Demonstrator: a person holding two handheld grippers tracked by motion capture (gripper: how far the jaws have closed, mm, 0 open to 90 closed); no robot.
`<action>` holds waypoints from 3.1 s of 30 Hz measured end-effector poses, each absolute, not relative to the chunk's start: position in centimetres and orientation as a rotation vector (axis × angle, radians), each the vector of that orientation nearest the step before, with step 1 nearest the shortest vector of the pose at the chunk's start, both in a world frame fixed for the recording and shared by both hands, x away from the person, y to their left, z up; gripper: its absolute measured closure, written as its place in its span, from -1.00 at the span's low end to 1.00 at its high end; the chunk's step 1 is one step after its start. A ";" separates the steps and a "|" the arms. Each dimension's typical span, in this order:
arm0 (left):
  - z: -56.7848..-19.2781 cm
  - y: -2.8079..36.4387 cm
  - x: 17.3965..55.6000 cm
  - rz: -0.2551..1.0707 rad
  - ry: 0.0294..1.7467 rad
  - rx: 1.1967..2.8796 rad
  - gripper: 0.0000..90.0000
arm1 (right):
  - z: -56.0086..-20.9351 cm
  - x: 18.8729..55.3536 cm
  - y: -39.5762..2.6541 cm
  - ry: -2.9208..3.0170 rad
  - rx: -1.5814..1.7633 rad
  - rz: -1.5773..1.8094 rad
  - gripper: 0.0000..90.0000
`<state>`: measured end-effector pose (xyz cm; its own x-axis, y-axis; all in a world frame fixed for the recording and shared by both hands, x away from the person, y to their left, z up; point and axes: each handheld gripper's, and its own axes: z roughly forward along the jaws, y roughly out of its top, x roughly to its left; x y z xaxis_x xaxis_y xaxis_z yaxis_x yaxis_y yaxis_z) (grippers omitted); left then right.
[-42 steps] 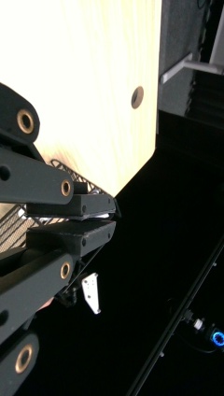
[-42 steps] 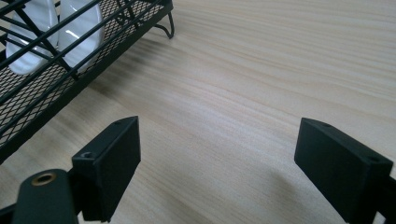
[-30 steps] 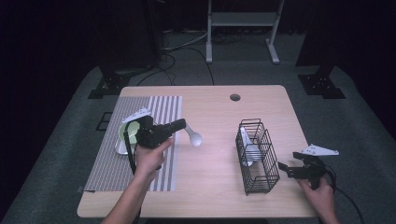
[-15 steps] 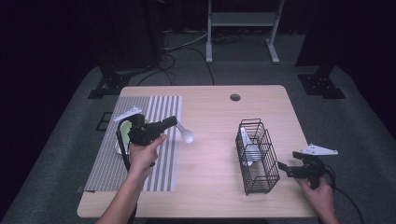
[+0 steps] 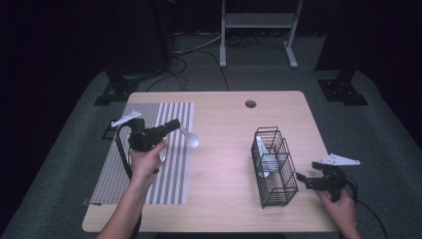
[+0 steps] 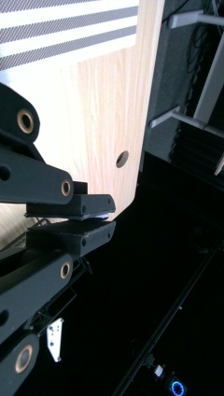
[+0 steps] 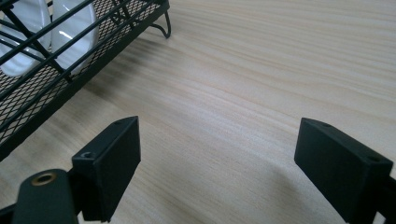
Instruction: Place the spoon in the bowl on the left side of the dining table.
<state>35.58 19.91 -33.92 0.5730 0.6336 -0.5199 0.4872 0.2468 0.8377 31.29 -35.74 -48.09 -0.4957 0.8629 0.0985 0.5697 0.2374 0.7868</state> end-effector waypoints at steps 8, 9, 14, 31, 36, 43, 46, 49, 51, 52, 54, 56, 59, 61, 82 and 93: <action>-33.8 21.7 36.0 0.152 1.076 1.357 0.91 | -48.1 31.3 -35.8 2.159 1.320 1.140 -0.70; -33.8 22.2 36.0 0.159 1.087 1.344 0.91 | -48.1 31.3 -35.8 2.160 1.321 1.139 -0.70; -33.7 23.3 36.1 0.175 1.104 1.319 0.91 | -48.1 31.3 -35.8 2.160 1.321 1.137 -0.70; -34.9 26.6 36.5 0.203 1.189 1.235 0.91 | -48.1 31.3 -35.7 2.158 1.322 1.133 -0.70; -34.8 27.4 36.5 0.216 1.203 1.213 0.91 | -48.1 31.3 -35.7 2.159 1.323 1.131 -0.70; -34.6 28.4 36.4 0.229 1.216 1.181 0.91 | -48.1 31.3 -35.7 2.160 1.320 1.128 -0.70; -34.6 29.0 36.5 0.240 1.226 1.169 0.91 | -48.1 31.3 -35.7 2.161 1.322 1.126 -0.70; -34.6 29.3 36.5 0.243 1.232 1.160 0.91 | -48.1 31.4 -35.7 2.162 1.322 1.126 -0.70; -34.6 29.7 36.5 0.249 1.241 1.152 0.91 | -48.1 31.4 -35.6 2.162 1.321 1.125 -0.70; -34.6 29.9 36.6 0.252 1.246 1.145 0.91 | -48.1 31.4 -35.7 2.162 1.322 1.124 -0.70; -34.6 30.2 36.6 0.256 1.252 1.139 0.91 | -48.1 31.4 -35.6 2.161 1.322 1.124 -0.70; -34.7 30.6 36.6 0.262 1.260 1.132 0.91 | -48.2 31.4 -35.6 2.161 1.321 1.122 -0.70; -34.9 31.1 36.5 0.266 1.272 1.122 0.91 | -48.2 31.4 -35.6 2.160 1.321 1.121 -0.70; -35.0 31.4 36.5 0.270 1.281 1.107 0.91 | -48.2 31.4 -35.6 2.159 1.321 1.120 -0.70; -36.6 34.3 36.7 0.287 1.361 1.038 0.91 | -48.2 31.4 -35.7 2.158 1.324 1.116 -0.70; -38.4 35.1 36.9 0.275 1.407 1.017 0.91 | -48.2 31.4 -35.7 2.157 1.328 1.114 -0.70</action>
